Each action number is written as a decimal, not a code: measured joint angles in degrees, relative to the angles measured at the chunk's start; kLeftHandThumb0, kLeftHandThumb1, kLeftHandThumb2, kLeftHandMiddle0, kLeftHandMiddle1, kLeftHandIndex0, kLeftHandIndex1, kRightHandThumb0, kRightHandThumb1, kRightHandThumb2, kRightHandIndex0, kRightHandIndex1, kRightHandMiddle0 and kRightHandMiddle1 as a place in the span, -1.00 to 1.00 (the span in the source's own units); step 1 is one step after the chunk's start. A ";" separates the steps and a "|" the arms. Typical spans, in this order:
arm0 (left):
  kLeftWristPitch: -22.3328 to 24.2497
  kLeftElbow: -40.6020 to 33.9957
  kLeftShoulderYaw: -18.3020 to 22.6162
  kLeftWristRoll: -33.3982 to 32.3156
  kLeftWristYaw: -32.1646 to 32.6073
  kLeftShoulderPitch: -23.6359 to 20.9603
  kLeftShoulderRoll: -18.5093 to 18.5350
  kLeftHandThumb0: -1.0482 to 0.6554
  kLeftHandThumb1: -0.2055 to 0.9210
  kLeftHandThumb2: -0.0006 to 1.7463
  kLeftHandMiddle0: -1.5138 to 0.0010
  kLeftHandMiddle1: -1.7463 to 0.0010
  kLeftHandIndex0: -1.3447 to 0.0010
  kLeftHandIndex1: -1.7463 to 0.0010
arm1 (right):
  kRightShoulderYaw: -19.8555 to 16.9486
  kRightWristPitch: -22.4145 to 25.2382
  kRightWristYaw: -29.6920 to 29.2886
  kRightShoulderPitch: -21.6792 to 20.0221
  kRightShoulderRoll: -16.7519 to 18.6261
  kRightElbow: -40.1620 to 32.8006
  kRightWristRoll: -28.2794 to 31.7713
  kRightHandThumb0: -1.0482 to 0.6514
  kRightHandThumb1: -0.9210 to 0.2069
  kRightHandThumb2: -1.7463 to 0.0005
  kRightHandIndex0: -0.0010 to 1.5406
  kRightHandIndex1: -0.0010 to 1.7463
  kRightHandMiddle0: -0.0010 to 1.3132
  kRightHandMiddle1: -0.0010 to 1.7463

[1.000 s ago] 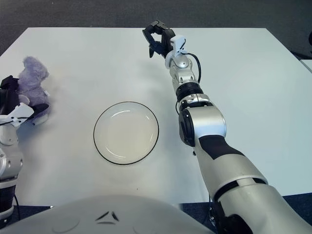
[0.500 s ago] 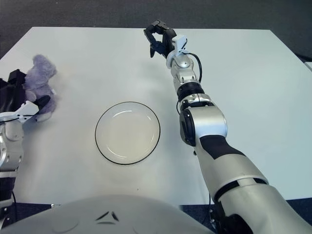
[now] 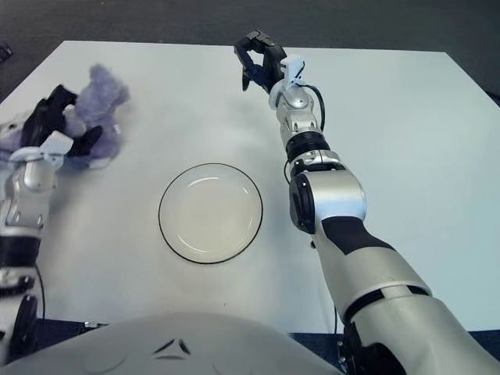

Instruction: Put the doll into the plate.

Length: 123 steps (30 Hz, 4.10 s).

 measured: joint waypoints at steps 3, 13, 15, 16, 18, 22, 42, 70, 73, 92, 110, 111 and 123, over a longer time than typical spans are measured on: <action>0.89 3.30 -1.16 -0.85 -0.04 -3.90 -1.90 0.72 0.24 0.25 0.38 -1.00 0.31 -1.00 | -0.43 -0.01 0.09 -0.01 -1.11 -0.04 0.33 -0.18 -1.00 0.57 0.31 1.00 -0.47 0.83; 0.19 8.80 -5.41 -1.46 -0.01 -12.10 -5.96 0.72 0.21 0.27 0.36 -1.00 0.30 -1.00 | -0.55 0.36 0.15 -0.18 -1.43 -0.67 0.89 -0.18 -1.00 0.57 0.32 1.00 -0.47 0.83; -0.21 9.82 -5.75 -1.61 -0.01 -12.98 -6.53 0.73 0.20 0.28 0.36 -1.00 0.31 -1.00 | -0.62 0.83 0.12 -0.18 -1.56 -0.96 0.95 -0.18 -1.00 0.57 0.32 1.00 -0.47 0.83; -0.33 10.28 -5.89 -1.65 0.00 -13.38 -6.77 0.73 0.20 0.28 0.36 -1.00 0.31 -1.00 | -0.65 1.00 0.09 -0.18 -1.62 -1.10 0.96 -0.18 -1.00 0.57 0.32 1.00 -0.47 0.83; -0.54 11.11 -6.27 -1.67 0.03 -14.22 -7.23 0.73 0.20 0.28 0.36 -1.00 0.31 -1.00 | -0.72 1.27 0.05 -0.18 -1.70 -1.38 0.99 -0.18 -1.00 0.57 0.32 1.00 -0.47 0.83; -1.21 12.17 -6.71 -1.67 0.07 -15.47 -7.89 0.73 0.20 0.28 0.36 -1.00 0.32 -1.00 | -0.77 1.70 0.00 -0.18 -1.72 -1.66 1.01 -0.18 -1.00 0.57 0.32 1.00 -0.47 0.83; -1.00 13.16 -9.40 -1.92 3.76 -19.92 -14.40 0.73 0.18 0.29 0.35 -1.00 0.33 -1.00 | -0.79 1.43 -3.08 -0.25 -1.61 -1.74 0.58 -0.18 -1.00 0.59 0.35 1.00 -0.43 0.80; 0.34 14.80 -11.45 -5.75 7.84 -24.37 -29.32 0.72 0.20 0.27 0.36 -1.00 0.33 -1.00 | -1.06 -0.29 -7.34 -4.26 -3.37 -1.82 0.89 -0.18 -1.00 0.59 0.26 1.00 -0.44 0.80; 0.05 15.38 -11.29 -6.81 8.39 -25.02 -31.13 0.72 0.21 0.27 0.36 -1.00 0.33 -1.00 | -1.12 -0.74 -7.93 -4.53 -3.76 -1.95 0.86 -0.18 -1.00 0.59 0.24 1.00 -0.44 0.81; -1.17 14.60 -11.64 -8.04 9.06 -25.79 -32.53 0.72 0.24 0.24 0.38 -1.00 0.33 -1.00 | -0.37 -2.11 -8.45 -4.84 -4.25 -2.62 0.58 -0.18 -1.00 0.56 0.19 1.00 -0.47 0.83; 3.98 3.03 -10.02 -14.29 1.89 -20.58 -31.84 0.67 0.56 -0.18 0.37 -0.80 0.43 -1.00 | -0.21 -2.33 -8.49 -4.84 -4.73 -2.66 0.52 -0.18 -1.00 0.56 0.12 1.00 -0.48 0.84; 4.20 2.77 -10.02 -14.33 1.79 -20.50 -31.83 0.67 0.56 -0.18 0.36 -0.79 0.43 -1.00 | -0.20 -2.33 -8.49 -4.84 -4.73 -2.66 0.52 -0.18 -1.00 0.56 0.12 1.00 -0.48 0.84; 6.54 -11.41 -15.53 -3.66 -1.12 -13.70 -24.71 -0.16 0.99 -0.59 0.59 -0.18 0.47 -0.80 | 0.07 -0.98 -10.88 -2.87 -6.70 -5.32 -0.22 -0.18 -1.00 0.57 0.11 1.00 -0.46 0.82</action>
